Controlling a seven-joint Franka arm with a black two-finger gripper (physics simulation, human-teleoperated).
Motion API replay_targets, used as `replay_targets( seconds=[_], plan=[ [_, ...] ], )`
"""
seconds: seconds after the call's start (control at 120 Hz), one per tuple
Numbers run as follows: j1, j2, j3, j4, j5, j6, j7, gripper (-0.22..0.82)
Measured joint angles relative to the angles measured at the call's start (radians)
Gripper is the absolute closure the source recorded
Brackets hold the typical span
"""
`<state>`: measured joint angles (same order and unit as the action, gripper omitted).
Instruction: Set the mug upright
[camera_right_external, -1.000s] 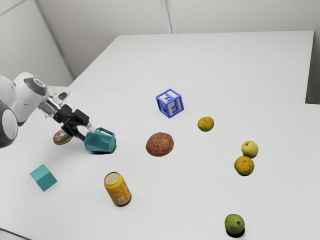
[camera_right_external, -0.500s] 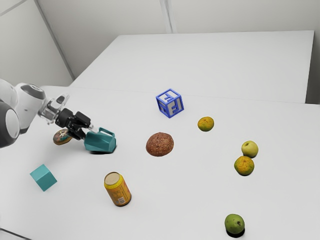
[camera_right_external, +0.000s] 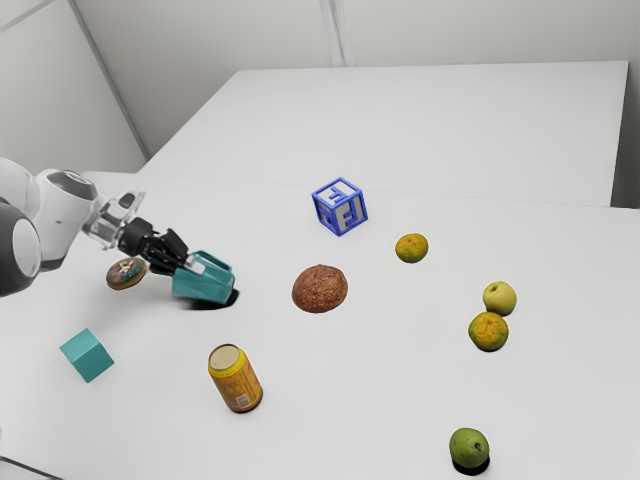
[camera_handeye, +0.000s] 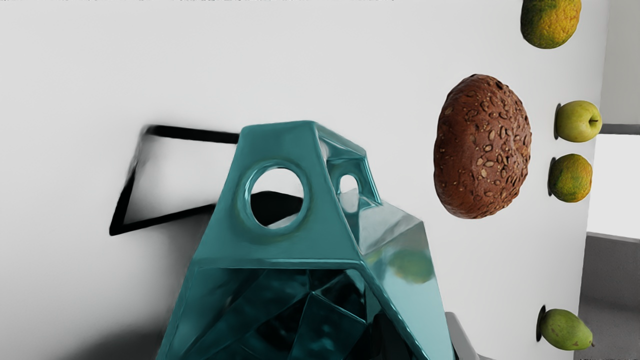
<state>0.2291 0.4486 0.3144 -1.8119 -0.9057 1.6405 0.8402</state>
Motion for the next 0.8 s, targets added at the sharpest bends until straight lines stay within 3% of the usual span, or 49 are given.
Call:
replay_targets(
  seconds=[0.525,0.8],
  plan=[
    [0.005,-0.038,-0.028,0.0,0.0,-0.014,-0.009,0.78],
    [-0.078,-0.151,-0.032,-0.075,0.146,0.186,-0.084,0.78]
  ],
)
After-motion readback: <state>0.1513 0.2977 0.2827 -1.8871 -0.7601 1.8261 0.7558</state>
